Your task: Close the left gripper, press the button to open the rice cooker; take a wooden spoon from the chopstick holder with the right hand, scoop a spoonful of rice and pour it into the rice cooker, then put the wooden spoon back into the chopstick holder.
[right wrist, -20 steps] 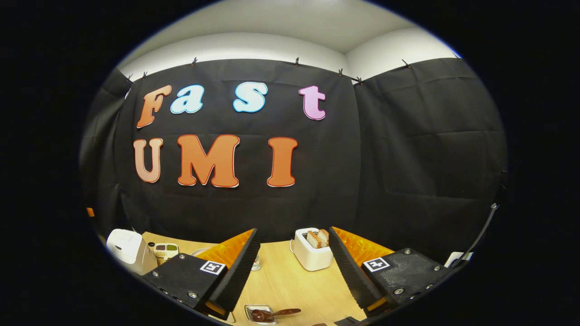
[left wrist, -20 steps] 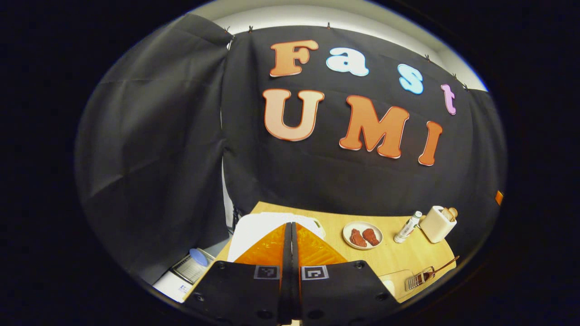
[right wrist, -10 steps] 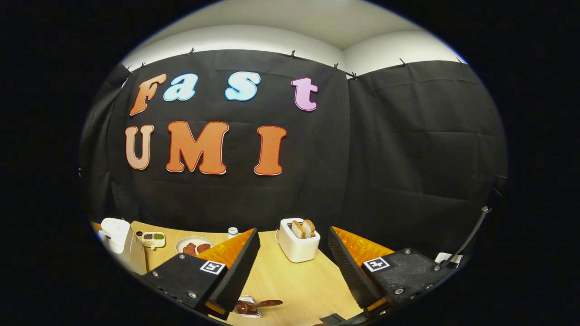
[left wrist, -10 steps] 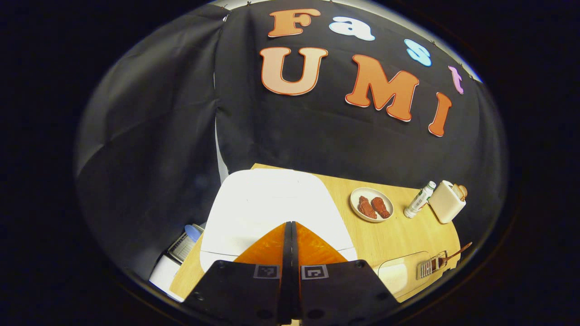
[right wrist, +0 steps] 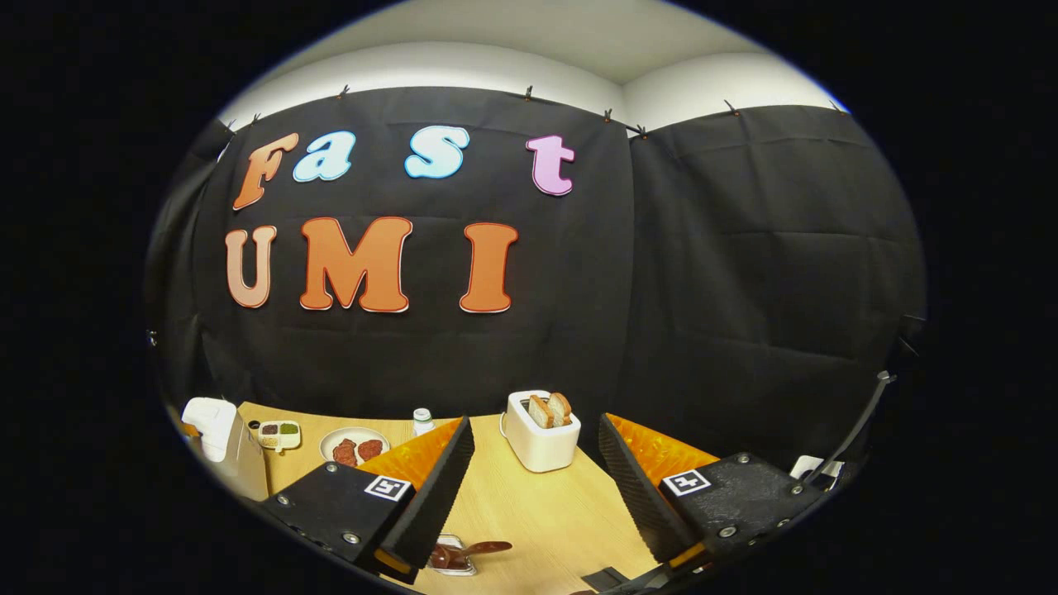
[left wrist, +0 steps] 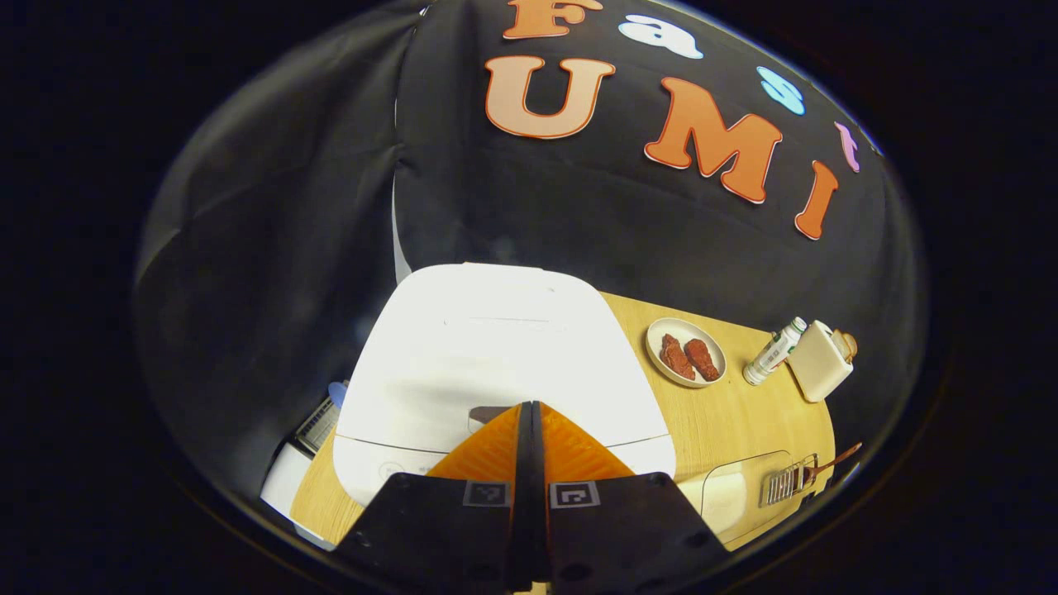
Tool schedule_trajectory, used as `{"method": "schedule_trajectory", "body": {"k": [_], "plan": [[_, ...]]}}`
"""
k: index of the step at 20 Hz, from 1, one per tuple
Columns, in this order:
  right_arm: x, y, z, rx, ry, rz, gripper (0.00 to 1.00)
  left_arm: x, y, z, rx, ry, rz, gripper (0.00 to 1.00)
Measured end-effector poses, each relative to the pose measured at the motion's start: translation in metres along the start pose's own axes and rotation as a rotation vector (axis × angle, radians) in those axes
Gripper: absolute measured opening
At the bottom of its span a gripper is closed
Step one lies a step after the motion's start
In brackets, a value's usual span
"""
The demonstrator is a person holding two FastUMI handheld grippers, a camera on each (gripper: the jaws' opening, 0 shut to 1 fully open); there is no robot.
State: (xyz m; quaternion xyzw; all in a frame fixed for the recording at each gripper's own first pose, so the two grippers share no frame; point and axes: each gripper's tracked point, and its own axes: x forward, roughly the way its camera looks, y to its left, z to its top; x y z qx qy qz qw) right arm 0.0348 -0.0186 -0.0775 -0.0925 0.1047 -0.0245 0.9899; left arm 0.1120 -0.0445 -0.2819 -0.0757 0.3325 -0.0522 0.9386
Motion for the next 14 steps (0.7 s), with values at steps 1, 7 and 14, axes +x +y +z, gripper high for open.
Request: {"method": "schedule_trajectory", "body": {"k": [1,7,14], "plan": [[0.000,0.001,0.000,-0.002,0.002,0.001,0.95,0.000,0.000,-0.001,0.007,0.004,-0.002,0.04],[0.003,0.014,-0.008,0.029,0.023,0.038,0.95,0.002,0.002,-0.005,-0.030,0.074,-0.025,0.05],[0.000,0.022,-0.009,0.040,0.016,0.067,0.95,0.007,0.001,-0.006,0.033,0.169,-0.060,0.05]]}}
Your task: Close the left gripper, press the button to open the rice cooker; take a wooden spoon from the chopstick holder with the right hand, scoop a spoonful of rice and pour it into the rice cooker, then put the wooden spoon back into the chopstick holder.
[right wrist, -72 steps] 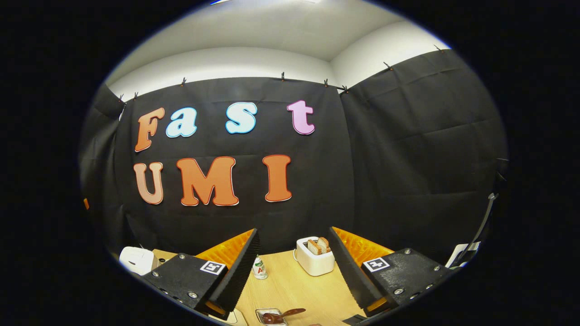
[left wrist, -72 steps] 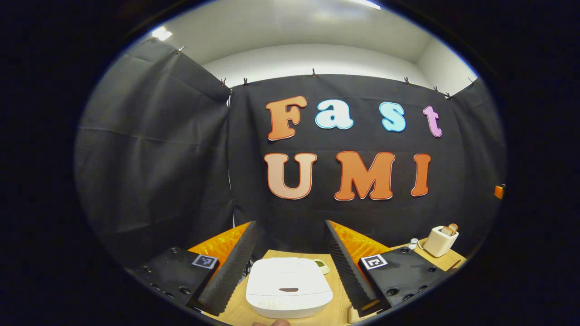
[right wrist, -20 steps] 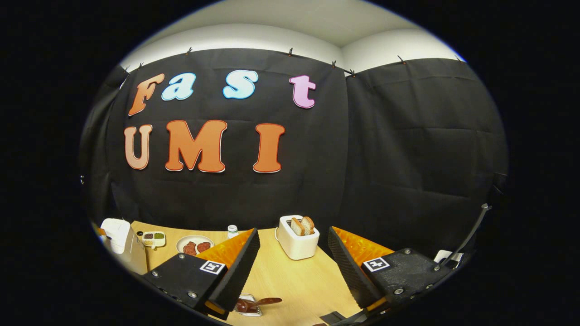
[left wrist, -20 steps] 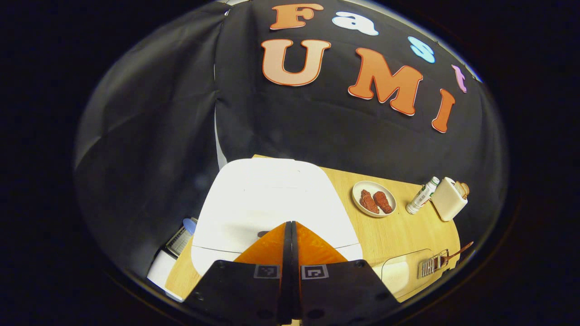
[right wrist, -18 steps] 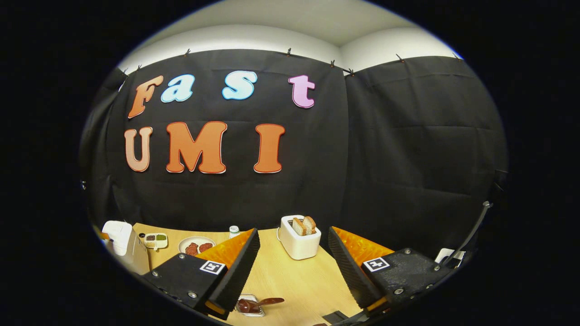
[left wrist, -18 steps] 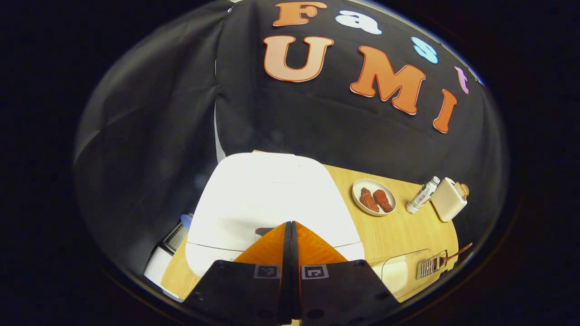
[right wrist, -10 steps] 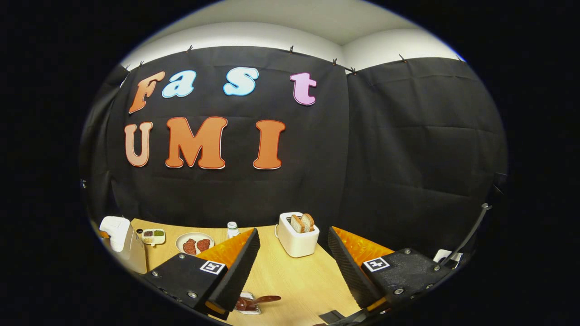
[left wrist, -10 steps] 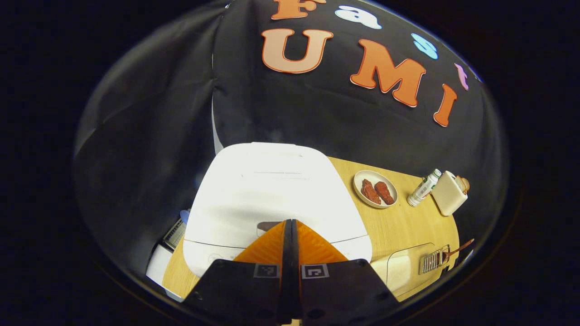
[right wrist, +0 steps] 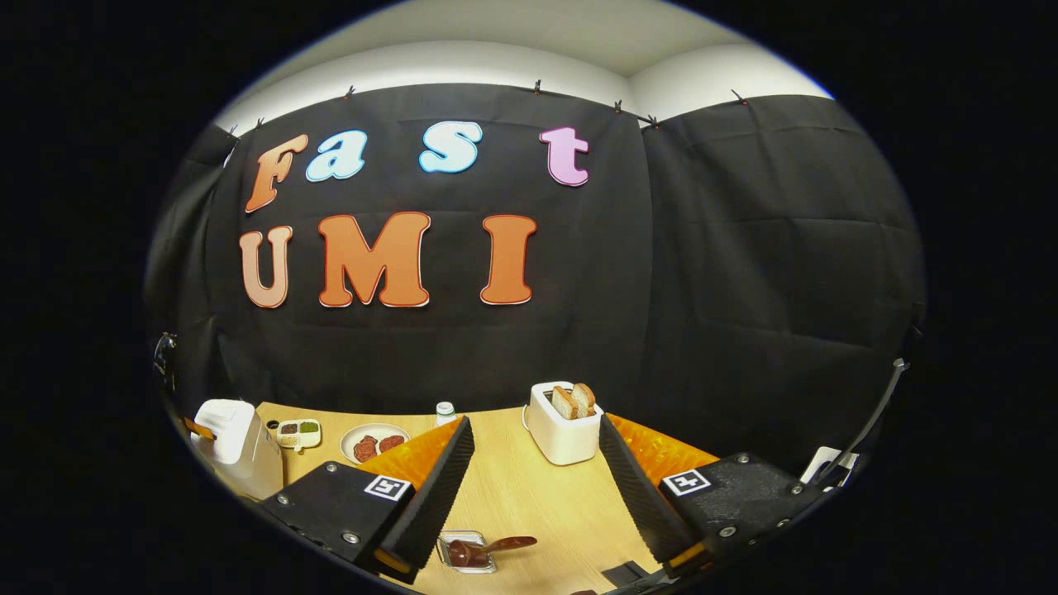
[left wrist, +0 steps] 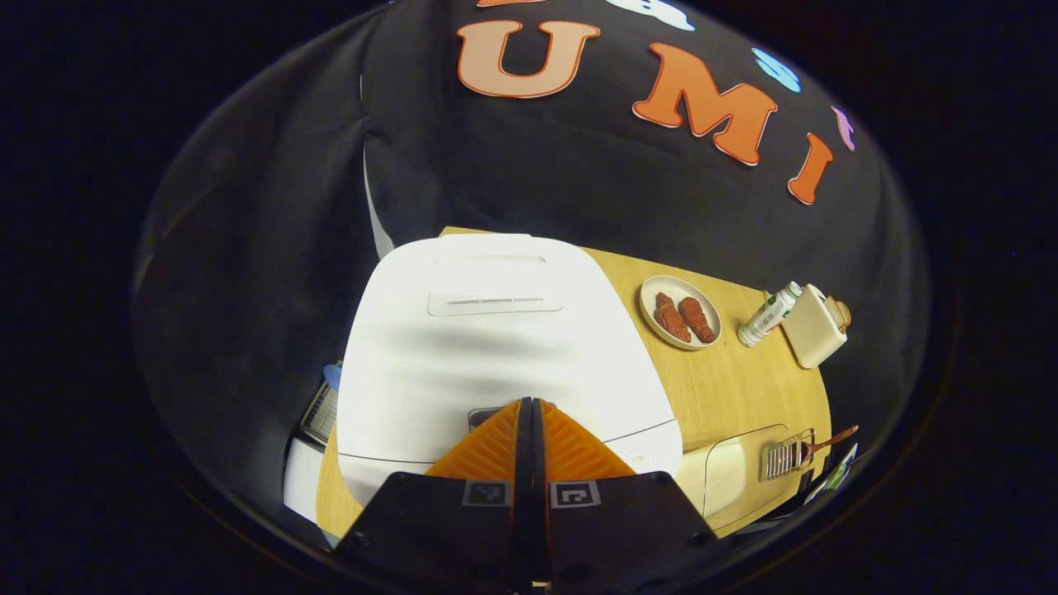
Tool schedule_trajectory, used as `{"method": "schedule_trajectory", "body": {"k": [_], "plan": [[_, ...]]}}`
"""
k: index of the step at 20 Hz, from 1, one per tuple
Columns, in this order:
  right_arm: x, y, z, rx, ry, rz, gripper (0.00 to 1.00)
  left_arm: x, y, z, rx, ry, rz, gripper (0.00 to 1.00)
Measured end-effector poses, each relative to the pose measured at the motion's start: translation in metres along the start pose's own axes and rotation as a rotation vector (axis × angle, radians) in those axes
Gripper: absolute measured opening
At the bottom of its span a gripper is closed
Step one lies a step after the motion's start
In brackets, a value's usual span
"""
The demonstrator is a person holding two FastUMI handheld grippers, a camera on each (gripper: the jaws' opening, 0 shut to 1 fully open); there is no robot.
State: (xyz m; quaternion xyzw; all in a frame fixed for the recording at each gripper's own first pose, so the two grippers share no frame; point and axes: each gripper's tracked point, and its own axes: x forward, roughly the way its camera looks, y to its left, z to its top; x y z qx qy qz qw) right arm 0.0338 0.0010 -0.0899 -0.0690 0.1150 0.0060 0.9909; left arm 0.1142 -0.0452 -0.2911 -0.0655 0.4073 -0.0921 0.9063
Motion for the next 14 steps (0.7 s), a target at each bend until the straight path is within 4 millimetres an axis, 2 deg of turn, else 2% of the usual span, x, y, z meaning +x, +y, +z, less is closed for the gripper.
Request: {"method": "schedule_trajectory", "body": {"k": [4,7,11,14], "plan": [[0.000,0.002,0.006,0.033,-0.014,0.017,0.95,-0.013,0.005,0.012,-0.040,-0.109,0.026,0.05],[0.000,0.000,0.014,0.045,-0.040,0.013,0.95,-0.041,-0.001,0.050,0.021,-0.214,0.061,0.05],[0.002,0.000,0.014,0.058,-0.044,0.020,0.95,-0.111,-0.009,0.124,0.007,-0.447,0.076,0.04],[0.004,-0.001,0.014,0.062,-0.044,0.025,0.95,-0.154,-0.015,0.149,-0.019,-0.566,0.079,0.04]]}}
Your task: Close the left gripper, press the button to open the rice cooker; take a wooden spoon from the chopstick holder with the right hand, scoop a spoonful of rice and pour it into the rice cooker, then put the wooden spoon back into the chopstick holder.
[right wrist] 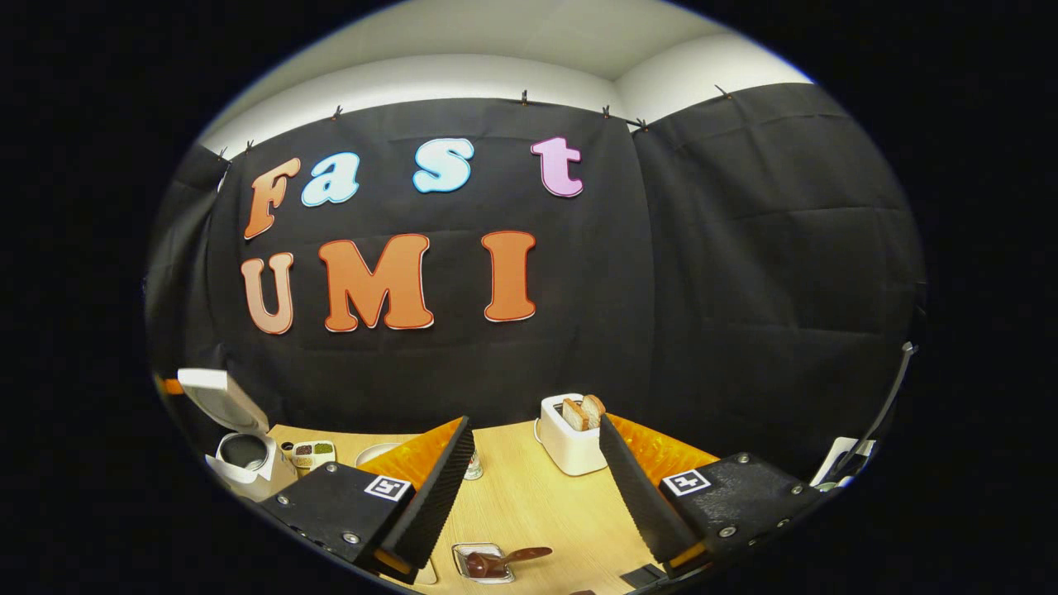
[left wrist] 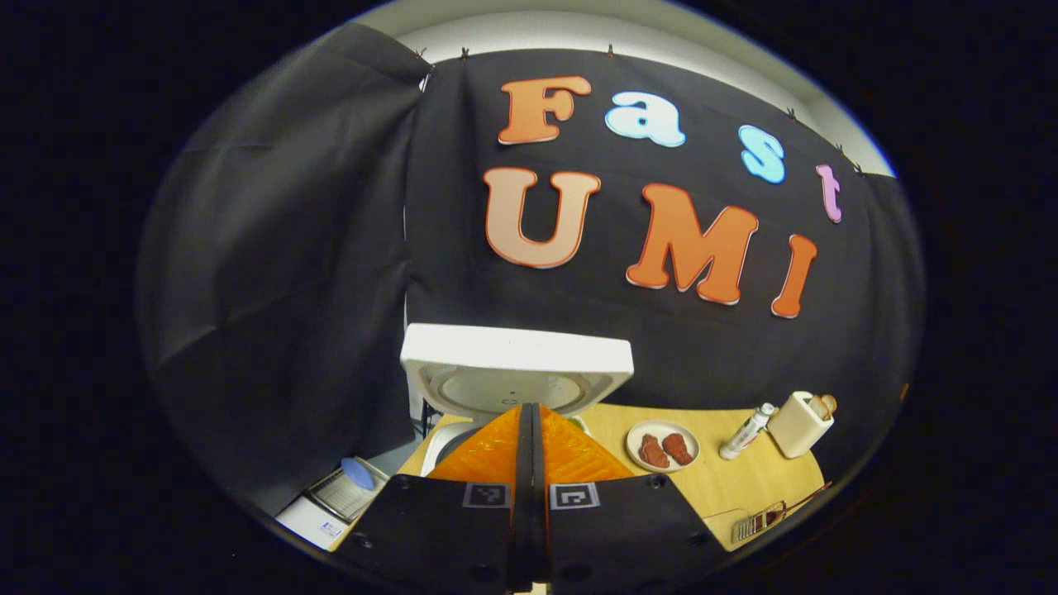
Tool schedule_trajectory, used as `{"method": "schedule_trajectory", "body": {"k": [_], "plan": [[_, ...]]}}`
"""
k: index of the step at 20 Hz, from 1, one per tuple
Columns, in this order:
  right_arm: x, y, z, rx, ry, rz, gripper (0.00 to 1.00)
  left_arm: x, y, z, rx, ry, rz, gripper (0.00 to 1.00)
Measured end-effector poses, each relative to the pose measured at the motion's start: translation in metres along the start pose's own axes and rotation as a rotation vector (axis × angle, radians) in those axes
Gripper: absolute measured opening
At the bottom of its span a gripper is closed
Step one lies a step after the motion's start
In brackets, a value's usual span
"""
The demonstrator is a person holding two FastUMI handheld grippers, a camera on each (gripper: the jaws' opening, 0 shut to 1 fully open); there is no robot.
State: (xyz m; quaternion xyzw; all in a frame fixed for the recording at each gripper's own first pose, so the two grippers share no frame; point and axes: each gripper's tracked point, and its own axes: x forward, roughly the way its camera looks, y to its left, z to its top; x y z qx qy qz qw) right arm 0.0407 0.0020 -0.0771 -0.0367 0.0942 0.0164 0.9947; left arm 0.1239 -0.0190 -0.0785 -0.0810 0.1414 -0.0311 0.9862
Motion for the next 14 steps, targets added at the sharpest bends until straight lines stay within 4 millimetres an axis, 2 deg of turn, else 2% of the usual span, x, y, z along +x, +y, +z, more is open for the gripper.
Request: {"method": "schedule_trajectory", "body": {"k": [2,4,8,9,11,13,14], "plan": [[0.001,-0.001,0.002,0.004,-0.008,0.004,0.95,-0.015,0.003,0.016,0.001,-0.042,0.004,0.04],[0.001,-0.003,0.001,0.010,-0.008,0.008,0.95,-0.031,0.004,0.024,-0.002,-0.066,0.006,0.04],[0.002,-0.007,-0.004,0.029,0.001,0.016,0.95,-0.045,0.007,0.032,0.007,-0.101,0.032,0.04],[0.002,-0.008,-0.005,0.036,0.003,0.019,0.95,-0.043,0.006,0.033,0.016,-0.107,0.044,0.04],[0.002,-0.010,-0.011,0.060,0.006,0.029,0.95,-0.051,0.013,0.032,0.057,-0.102,0.095,0.04],[0.003,-0.013,-0.018,0.099,0.011,0.045,0.95,-0.056,0.006,0.040,0.083,-0.133,0.096,0.05],[0.004,-0.014,-0.022,0.123,0.014,0.053,0.95,-0.060,0.003,0.044,0.090,-0.149,0.095,0.10]]}}
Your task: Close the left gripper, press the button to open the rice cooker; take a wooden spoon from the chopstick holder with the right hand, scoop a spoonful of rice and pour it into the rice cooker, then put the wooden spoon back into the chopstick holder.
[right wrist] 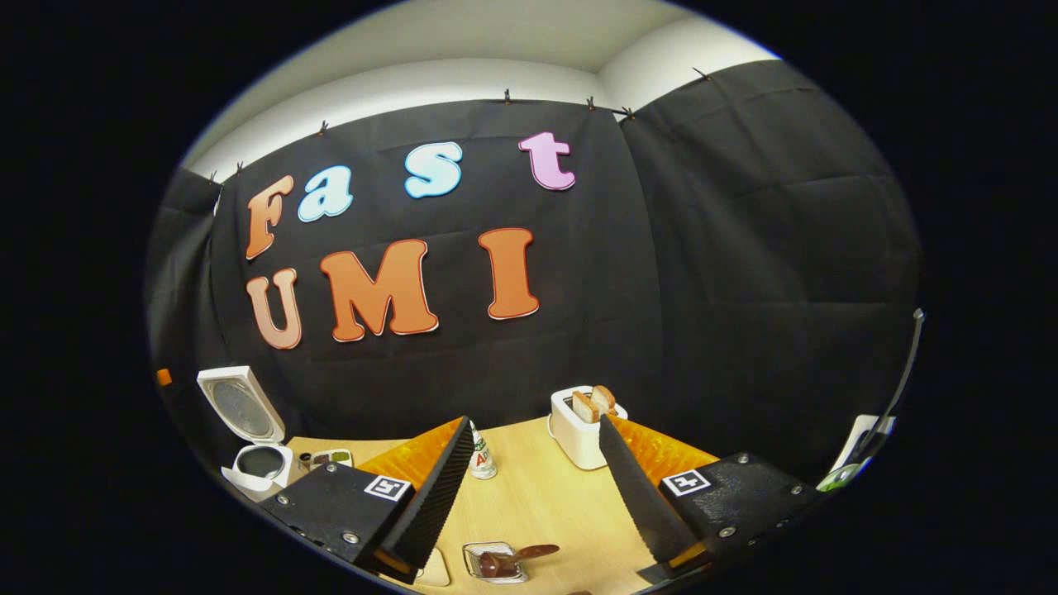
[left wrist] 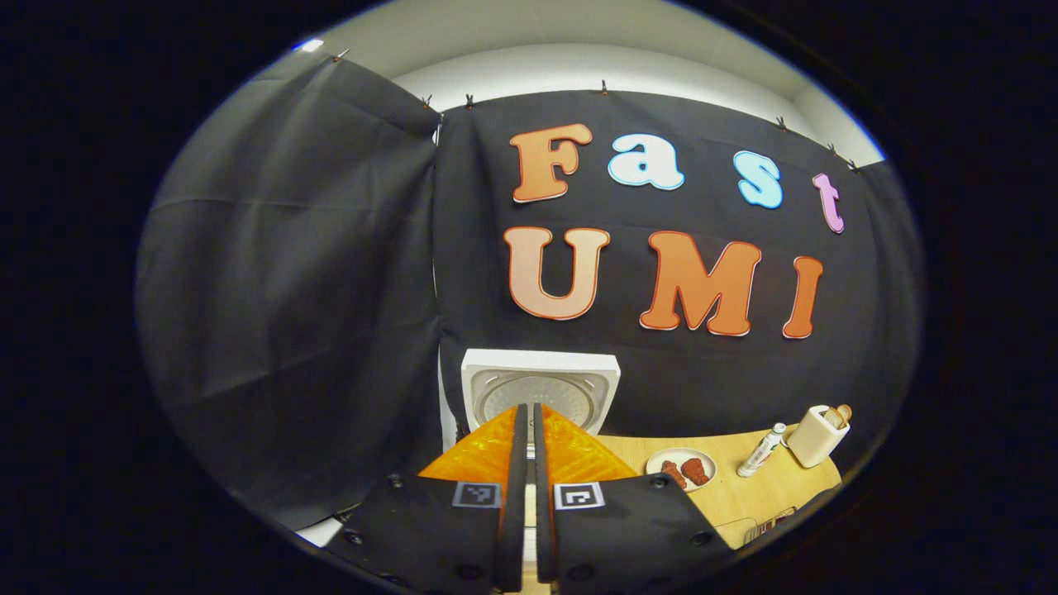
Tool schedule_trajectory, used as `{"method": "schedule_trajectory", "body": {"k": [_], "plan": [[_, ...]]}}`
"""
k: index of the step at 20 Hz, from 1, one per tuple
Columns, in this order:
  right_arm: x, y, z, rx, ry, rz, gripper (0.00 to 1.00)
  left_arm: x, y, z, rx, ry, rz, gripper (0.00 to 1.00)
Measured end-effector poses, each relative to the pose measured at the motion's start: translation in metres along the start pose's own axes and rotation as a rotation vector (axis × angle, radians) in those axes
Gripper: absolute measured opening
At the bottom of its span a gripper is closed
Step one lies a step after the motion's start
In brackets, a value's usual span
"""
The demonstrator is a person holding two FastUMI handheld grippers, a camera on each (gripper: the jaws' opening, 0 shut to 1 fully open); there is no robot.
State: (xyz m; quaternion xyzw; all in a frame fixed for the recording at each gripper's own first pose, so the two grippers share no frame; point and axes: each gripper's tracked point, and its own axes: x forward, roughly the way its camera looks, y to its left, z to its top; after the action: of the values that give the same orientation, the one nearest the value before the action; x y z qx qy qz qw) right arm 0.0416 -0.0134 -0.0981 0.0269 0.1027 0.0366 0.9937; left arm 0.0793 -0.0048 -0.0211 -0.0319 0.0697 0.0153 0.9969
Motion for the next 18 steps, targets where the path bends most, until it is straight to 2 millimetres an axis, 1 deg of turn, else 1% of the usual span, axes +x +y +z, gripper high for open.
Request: {"method": "schedule_trajectory", "body": {"k": [1,2,3,4,5,7,8,11,13,14,15,18], "plan": [[0.001,-0.002,-0.007,0.028,0.007,0.008,0.95,-0.003,0.000,0.004,0.001,-0.018,0.003,0.12],[0.002,-0.004,-0.014,0.057,0.018,0.018,0.95,-0.003,-0.004,0.008,-0.003,-0.034,-0.003,0.12],[0.003,-0.006,-0.023,0.088,0.031,0.028,0.95,-0.007,-0.004,0.010,-0.010,-0.044,-0.003,0.14],[0.004,-0.006,-0.033,0.116,0.040,0.039,0.95,-0.009,-0.005,0.012,-0.017,-0.052,-0.001,0.28],[0.005,-0.008,-0.040,0.138,0.047,0.046,0.95,-0.014,-0.004,0.016,-0.025,-0.064,-0.003,0.29],[0.010,-0.011,-0.060,0.148,0.070,0.048,0.95,-0.019,-0.003,0.020,-0.028,-0.076,0.004,0.28],[0.012,-0.012,-0.072,0.147,0.087,0.045,0.95,-0.018,-0.004,0.020,-0.021,-0.080,-0.001,0.36],[0.014,-0.012,-0.105,0.179,0.147,0.063,0.95,-0.029,-0.006,0.019,-0.010,-0.085,0.003,0.88],[0.019,-0.015,-0.133,0.194,0.191,0.063,0.95,-0.032,-0.005,0.018,0.007,-0.083,0.014,0.93],[0.021,-0.015,-0.145,0.197,0.214,0.064,0.95,-0.035,-0.006,0.016,0.019,-0.076,0.016,1.00],[0.023,-0.015,-0.156,0.201,0.231,0.066,0.95,-0.037,-0.008,0.015,0.029,-0.074,0.015,1.00],[0.026,-0.014,-0.182,0.225,0.273,0.076,0.95,-0.043,-0.015,0.019,0.030,-0.092,0.011,1.00]]}}
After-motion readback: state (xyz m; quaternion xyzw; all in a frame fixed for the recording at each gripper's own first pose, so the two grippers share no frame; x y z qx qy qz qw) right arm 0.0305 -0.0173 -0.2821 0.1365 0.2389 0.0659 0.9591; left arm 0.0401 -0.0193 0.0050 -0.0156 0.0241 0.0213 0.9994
